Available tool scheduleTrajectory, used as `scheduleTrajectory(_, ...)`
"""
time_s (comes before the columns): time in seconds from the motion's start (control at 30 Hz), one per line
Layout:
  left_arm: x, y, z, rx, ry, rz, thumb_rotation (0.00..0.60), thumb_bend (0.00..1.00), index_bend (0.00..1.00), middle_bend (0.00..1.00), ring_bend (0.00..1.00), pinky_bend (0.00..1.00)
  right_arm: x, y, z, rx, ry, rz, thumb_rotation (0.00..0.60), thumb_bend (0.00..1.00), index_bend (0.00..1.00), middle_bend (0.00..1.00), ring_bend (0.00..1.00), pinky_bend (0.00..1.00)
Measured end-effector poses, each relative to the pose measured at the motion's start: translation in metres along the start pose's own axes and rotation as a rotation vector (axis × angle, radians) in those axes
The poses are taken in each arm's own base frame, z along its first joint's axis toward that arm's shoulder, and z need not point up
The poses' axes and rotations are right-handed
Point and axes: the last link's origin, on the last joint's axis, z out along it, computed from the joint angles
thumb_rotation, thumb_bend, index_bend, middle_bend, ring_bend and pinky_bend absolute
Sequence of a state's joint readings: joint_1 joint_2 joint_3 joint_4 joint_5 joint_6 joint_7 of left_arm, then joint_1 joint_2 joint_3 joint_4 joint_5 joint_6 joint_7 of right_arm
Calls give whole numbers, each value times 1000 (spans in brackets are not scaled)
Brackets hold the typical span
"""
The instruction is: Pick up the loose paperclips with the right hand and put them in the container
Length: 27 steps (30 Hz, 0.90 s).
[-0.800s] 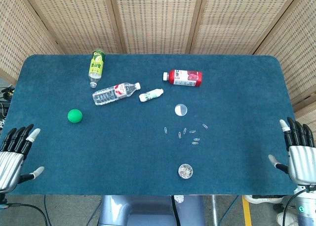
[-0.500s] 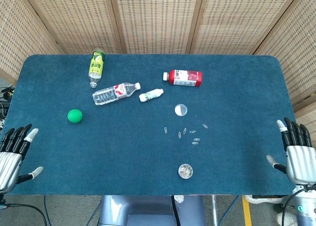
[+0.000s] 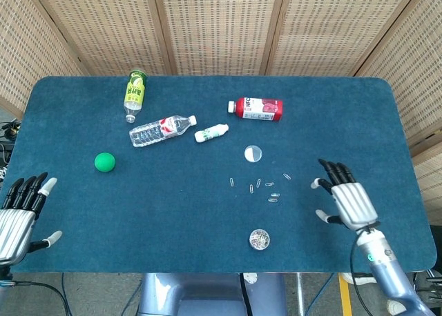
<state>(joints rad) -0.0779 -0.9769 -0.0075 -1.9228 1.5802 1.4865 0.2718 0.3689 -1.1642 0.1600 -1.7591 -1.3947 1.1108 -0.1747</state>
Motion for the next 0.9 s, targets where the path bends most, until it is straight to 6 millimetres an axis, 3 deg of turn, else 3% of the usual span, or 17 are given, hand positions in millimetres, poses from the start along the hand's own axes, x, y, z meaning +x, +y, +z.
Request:
scheduleTrajectory(0.43,-6,-7,10,39,-29,3,600,0,0,0,0,0,-33,-48,75,1,-116,-68,600,302,432,0,0,0)
scheduleTrajectory(0.73,-9,-9,14,50,-44,5,600,0,0,0,0,0,-76,-59,103,-69,-189,-118,600,311,457,0,0,0)
scheduleTrajectory(0.9,-10,-9,14,50,-46,7,600,0,0,0,0,0,-90,-60,106,-80,-211,-147,600,317,460,0,0,0)
